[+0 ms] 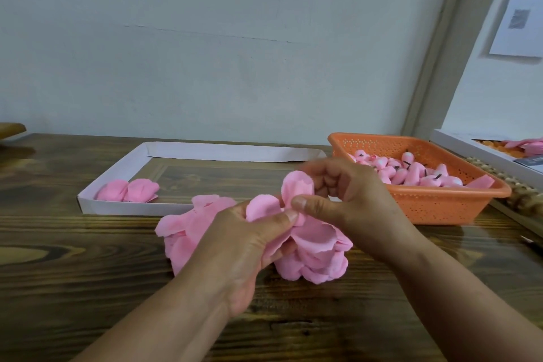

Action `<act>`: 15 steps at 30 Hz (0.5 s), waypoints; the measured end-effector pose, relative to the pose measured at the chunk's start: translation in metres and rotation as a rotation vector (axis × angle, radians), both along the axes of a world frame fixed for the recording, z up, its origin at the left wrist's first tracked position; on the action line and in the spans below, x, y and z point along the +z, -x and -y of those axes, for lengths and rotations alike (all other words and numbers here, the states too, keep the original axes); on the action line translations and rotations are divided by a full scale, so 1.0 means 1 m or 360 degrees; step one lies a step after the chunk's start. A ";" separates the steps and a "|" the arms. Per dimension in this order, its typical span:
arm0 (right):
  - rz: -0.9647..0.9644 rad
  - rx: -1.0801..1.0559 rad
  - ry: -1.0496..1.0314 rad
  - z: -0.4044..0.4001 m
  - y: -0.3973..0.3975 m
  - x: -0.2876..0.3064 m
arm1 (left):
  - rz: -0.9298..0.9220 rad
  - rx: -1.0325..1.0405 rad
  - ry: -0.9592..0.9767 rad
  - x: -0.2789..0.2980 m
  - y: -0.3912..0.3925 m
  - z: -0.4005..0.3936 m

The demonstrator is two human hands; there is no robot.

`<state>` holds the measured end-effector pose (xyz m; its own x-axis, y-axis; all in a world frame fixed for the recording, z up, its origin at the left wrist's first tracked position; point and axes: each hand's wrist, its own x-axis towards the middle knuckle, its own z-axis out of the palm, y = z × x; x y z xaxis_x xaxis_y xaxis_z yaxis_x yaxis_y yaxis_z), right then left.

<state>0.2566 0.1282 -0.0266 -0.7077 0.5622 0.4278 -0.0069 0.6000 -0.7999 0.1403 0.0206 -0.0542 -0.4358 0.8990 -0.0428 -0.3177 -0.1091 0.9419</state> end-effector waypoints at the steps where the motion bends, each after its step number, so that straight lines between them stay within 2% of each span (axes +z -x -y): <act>1: 0.0018 0.0005 -0.0041 0.000 0.000 0.001 | -0.0017 0.0004 0.0014 0.000 0.000 0.000; 4: 0.0073 0.0050 -0.0096 -0.001 -0.004 0.003 | -0.0058 0.0014 0.0035 0.002 0.000 0.001; 10: -0.0006 0.0291 0.0175 -0.004 -0.007 0.003 | -0.0054 0.0040 0.0061 0.001 0.000 0.001; 15: -0.0034 0.0184 0.0246 -0.002 -0.006 -0.004 | 0.0003 0.0056 0.0030 -0.003 -0.001 0.001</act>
<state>0.2621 0.1307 -0.0311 -0.7632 0.5378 0.3582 -0.0866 0.4642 -0.8815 0.1411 0.0200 -0.0572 -0.4669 0.8823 -0.0605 -0.3155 -0.1023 0.9434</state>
